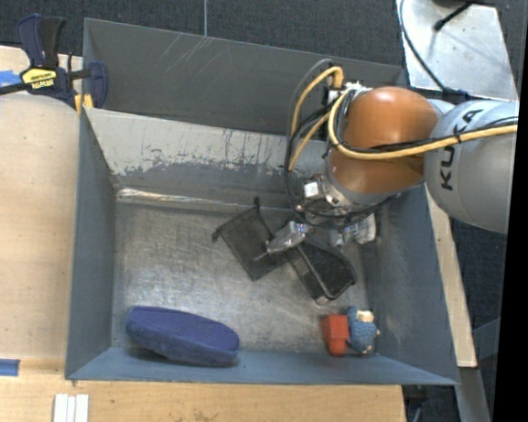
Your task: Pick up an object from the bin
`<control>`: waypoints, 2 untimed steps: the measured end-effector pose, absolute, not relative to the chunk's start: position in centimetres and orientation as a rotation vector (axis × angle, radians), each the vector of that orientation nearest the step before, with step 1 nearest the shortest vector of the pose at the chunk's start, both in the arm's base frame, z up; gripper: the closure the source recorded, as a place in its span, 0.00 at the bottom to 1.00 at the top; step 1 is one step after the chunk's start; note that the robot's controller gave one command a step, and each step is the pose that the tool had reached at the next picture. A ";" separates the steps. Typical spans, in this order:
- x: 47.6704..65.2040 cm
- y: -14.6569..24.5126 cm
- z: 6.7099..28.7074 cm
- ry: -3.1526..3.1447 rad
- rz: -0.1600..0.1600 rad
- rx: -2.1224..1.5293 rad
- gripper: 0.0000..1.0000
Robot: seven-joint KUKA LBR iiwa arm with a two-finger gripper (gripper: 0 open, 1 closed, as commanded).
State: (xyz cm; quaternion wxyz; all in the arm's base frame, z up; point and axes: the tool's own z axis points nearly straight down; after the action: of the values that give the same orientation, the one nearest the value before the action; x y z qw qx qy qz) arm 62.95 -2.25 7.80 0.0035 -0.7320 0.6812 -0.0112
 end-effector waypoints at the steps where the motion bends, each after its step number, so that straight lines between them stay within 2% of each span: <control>1: 62.3 1.6 7.8 1.936 -0.027 -2.474 0.00; 2: 62.5 2.0 8.0 1.929 -0.028 -2.460 1.00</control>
Offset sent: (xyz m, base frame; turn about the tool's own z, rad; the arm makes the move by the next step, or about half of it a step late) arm -0.0125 0.0440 -0.0080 -0.1739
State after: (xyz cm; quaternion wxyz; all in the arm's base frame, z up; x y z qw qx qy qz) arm 62.48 2.01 7.98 0.0077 -0.7868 0.6171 -0.0088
